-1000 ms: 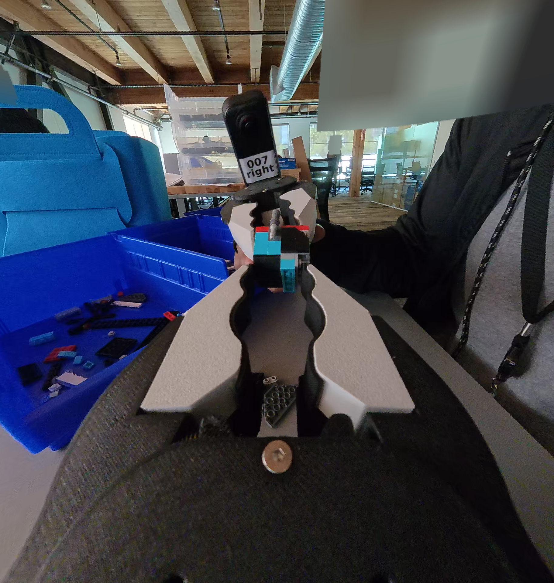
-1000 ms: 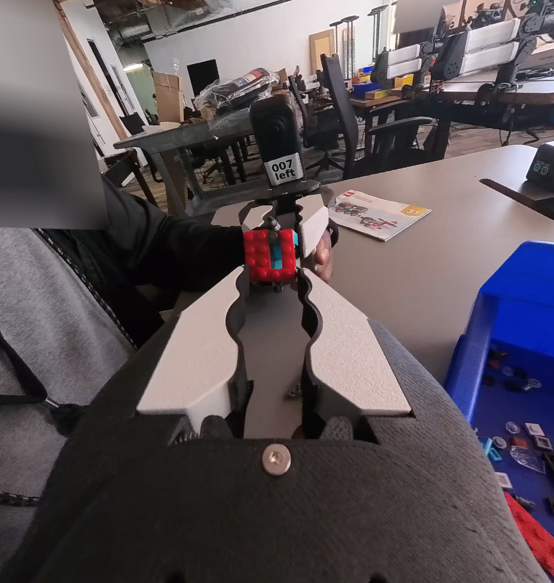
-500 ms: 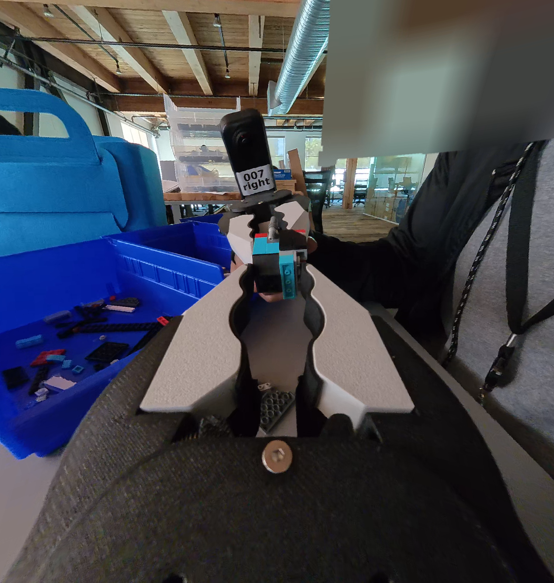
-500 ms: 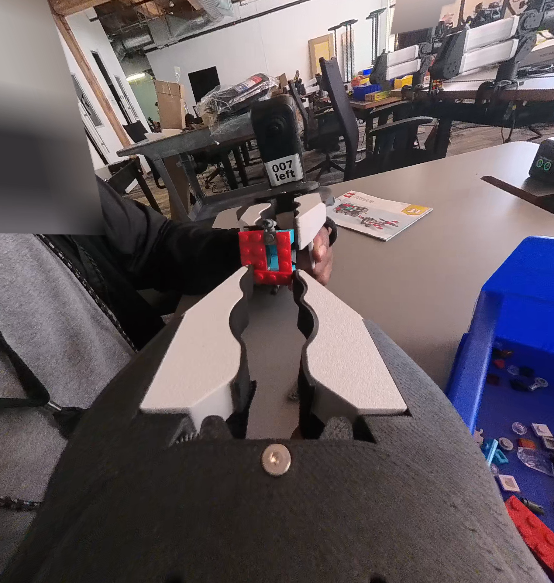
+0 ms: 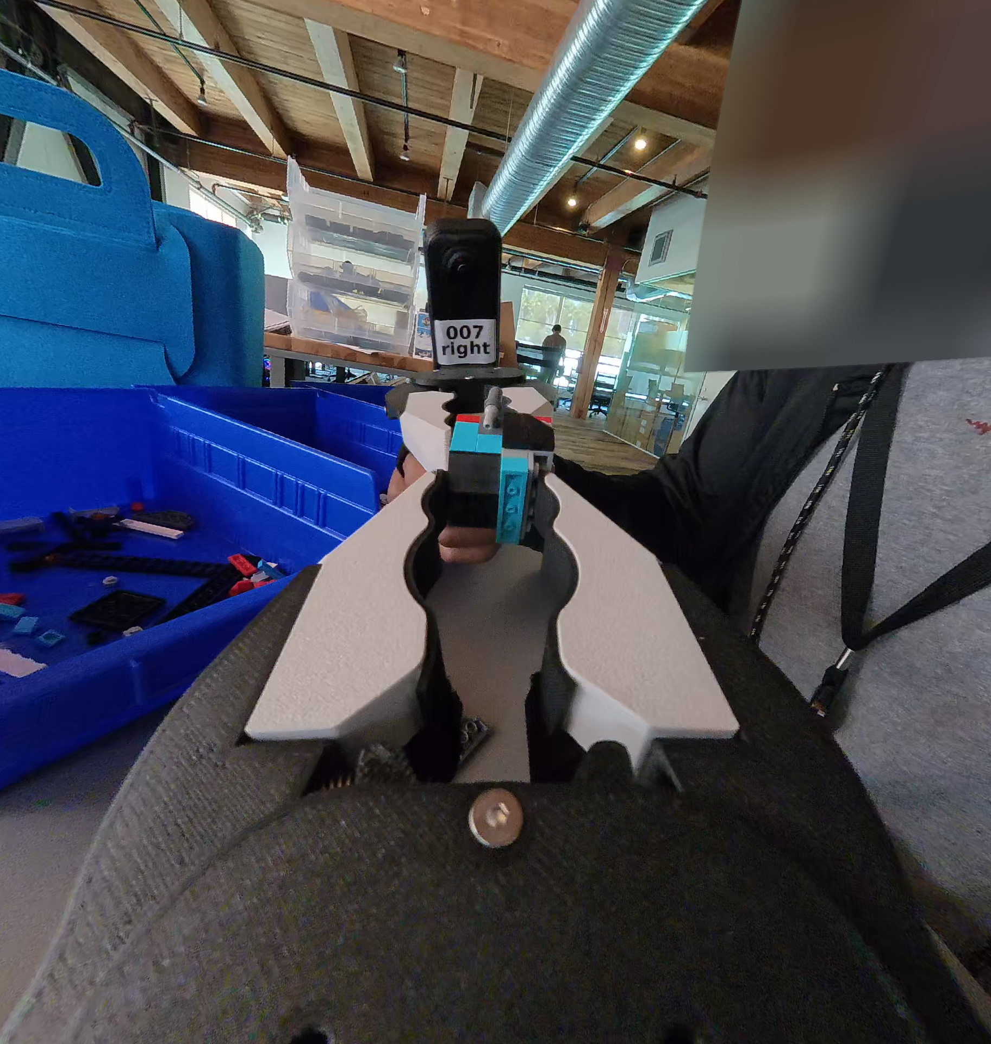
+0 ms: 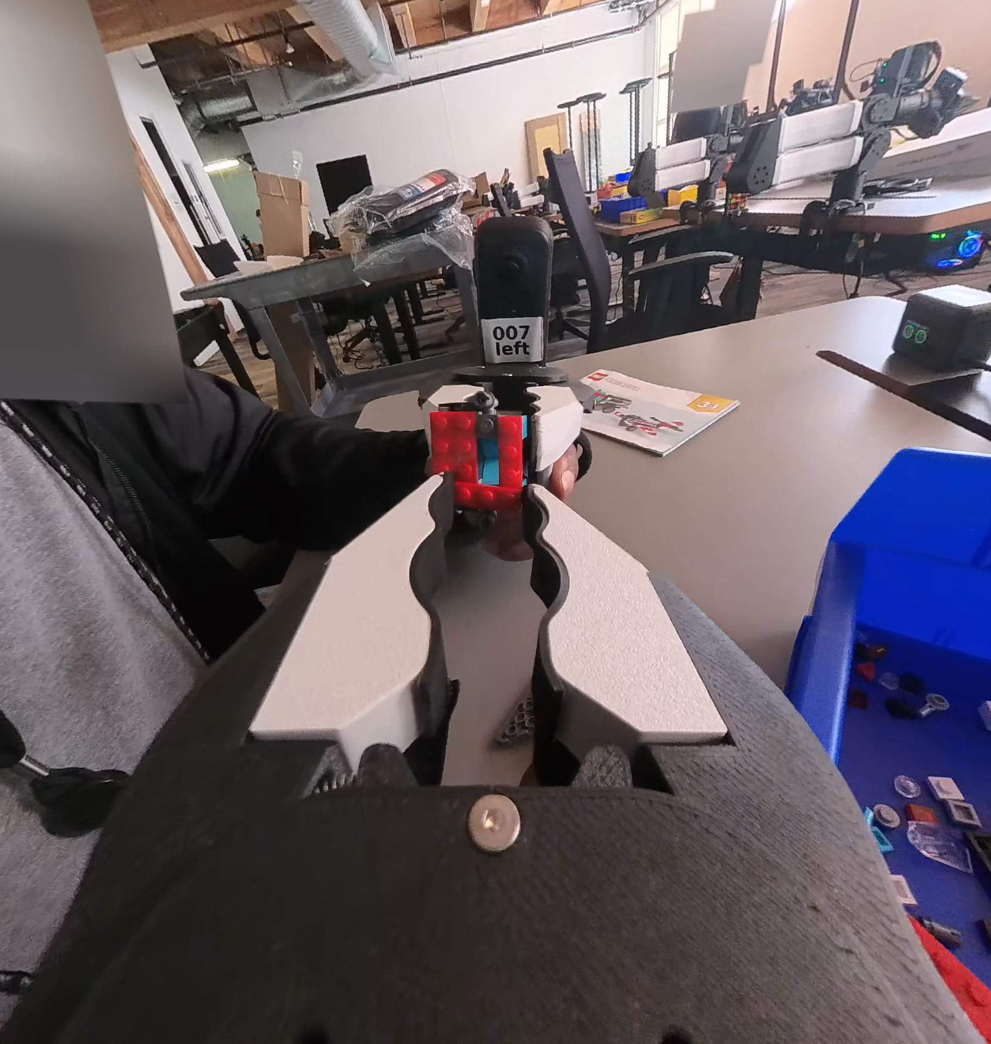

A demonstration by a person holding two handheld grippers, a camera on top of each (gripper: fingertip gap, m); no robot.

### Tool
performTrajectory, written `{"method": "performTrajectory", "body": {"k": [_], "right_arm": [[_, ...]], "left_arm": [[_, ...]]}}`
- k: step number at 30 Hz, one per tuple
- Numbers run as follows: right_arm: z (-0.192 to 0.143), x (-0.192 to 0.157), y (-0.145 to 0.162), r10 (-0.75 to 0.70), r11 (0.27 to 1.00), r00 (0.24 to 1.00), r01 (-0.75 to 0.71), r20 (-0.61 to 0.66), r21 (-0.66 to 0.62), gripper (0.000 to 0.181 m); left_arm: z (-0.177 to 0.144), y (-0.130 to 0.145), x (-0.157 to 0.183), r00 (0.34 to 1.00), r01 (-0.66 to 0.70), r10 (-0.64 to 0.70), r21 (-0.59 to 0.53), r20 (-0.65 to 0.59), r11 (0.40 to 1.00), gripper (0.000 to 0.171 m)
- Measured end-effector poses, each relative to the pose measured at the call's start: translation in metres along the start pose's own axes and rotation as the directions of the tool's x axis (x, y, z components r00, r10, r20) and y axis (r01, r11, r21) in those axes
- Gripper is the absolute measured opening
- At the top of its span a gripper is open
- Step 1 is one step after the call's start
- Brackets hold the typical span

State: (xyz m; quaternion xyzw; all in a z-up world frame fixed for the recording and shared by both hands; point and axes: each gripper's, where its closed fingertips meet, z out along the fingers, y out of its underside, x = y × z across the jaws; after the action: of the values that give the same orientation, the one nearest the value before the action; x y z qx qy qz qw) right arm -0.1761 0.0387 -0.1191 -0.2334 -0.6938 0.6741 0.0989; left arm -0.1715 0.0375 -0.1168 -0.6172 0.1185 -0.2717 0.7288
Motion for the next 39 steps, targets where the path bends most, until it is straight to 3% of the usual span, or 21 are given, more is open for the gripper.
{"method": "performTrajectory", "body": {"k": [8, 21, 27, 35, 39], "right_arm": [[0.0, 0.0, -0.004, -0.08, 0.997, 0.996, 0.08, -0.04, -0.003, 0.024], [0.0, 0.007, -0.01, -0.229, 0.973, 0.96, 0.232, -0.162, -0.002, 0.024], [-0.003, 0.02, -0.012, -0.335, 0.941, 0.897, 0.335, -0.289, -0.053, 0.024], [-0.004, 0.023, -0.014, -0.33, 0.942, 0.891, 0.333, -0.31, -0.045, 0.024], [-0.011, 0.031, -0.016, -0.315, 0.947, 0.885, 0.318, -0.343, -0.05, 0.024]], "left_arm": [[-0.001, -0.002, -0.001, 0.995, -0.092, 0.093, -0.015, 0.042, 0.996, 0.03], [-0.003, -0.006, -0.008, 0.989, -0.114, 0.114, -0.003, 0.094, 0.993, 0.029], [-0.005, -0.007, -0.013, 0.984, -0.125, 0.125, -0.005, 0.129, 0.992, 0.029], [-0.006, -0.006, -0.022, 0.982, -0.092, 0.09, 0.005, 0.165, 0.996, 0.029], [-0.007, 0.007, -0.03, 0.985, -0.014, 0.027, -0.078, 0.17, 0.997, 0.029]]}}
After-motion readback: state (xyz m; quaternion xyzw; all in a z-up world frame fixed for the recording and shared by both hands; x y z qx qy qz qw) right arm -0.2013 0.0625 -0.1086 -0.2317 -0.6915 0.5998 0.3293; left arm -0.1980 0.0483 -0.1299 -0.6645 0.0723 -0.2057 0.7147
